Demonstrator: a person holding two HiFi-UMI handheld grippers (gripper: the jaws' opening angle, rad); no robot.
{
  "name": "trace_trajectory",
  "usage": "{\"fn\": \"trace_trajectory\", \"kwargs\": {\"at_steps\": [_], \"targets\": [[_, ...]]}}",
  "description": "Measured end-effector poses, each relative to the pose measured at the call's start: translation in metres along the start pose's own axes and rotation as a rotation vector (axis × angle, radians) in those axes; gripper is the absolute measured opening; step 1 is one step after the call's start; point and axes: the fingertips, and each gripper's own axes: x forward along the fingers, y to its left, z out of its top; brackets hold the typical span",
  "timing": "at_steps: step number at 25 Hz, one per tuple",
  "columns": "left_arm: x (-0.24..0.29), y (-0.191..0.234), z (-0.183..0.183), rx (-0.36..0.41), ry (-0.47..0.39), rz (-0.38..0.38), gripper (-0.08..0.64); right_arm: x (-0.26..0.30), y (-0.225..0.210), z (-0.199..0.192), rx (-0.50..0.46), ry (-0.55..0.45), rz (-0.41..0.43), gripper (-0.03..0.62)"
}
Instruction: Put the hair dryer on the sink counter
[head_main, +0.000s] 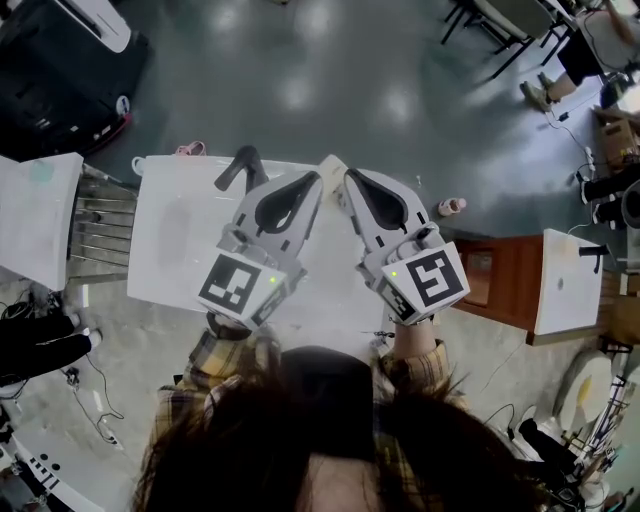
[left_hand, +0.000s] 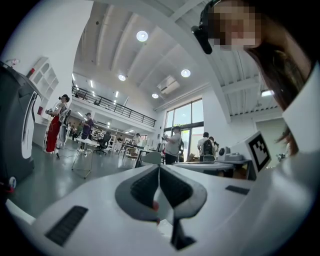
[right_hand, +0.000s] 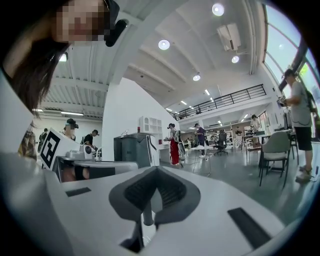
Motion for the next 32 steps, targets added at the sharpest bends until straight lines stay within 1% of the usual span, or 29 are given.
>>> {"fn": "trace_trajectory", "kwargs": {"at_steps": [6, 11, 18, 32], "targets": [[0.0006, 0.0006, 0.0002, 0.005, -0.004, -0.005, 0.02, -0.0008, 0.0, -0.001, -0.011, 0.004, -0.008, 0.015], [0.0002, -0.0011, 0.0001, 0.0, -0.005, -0.011, 0.02, -0.0007, 0.0047, -0.0031, -0.011, 0.005, 0.01, 0.015], [0.002, -0.0013, 0.0021, 0.0, -0.001, -0.021, 0.02, -0.0001, 0.0057, -0.002, -0.019, 0.014, 0.01, 0.015], [0.0041, -0.002, 0.0008, 0.002, -0.004, -0.02, 0.02, -0.0053, -0.0038, -0.0024, -0.015, 0.01, -0.013, 0.015]]}}
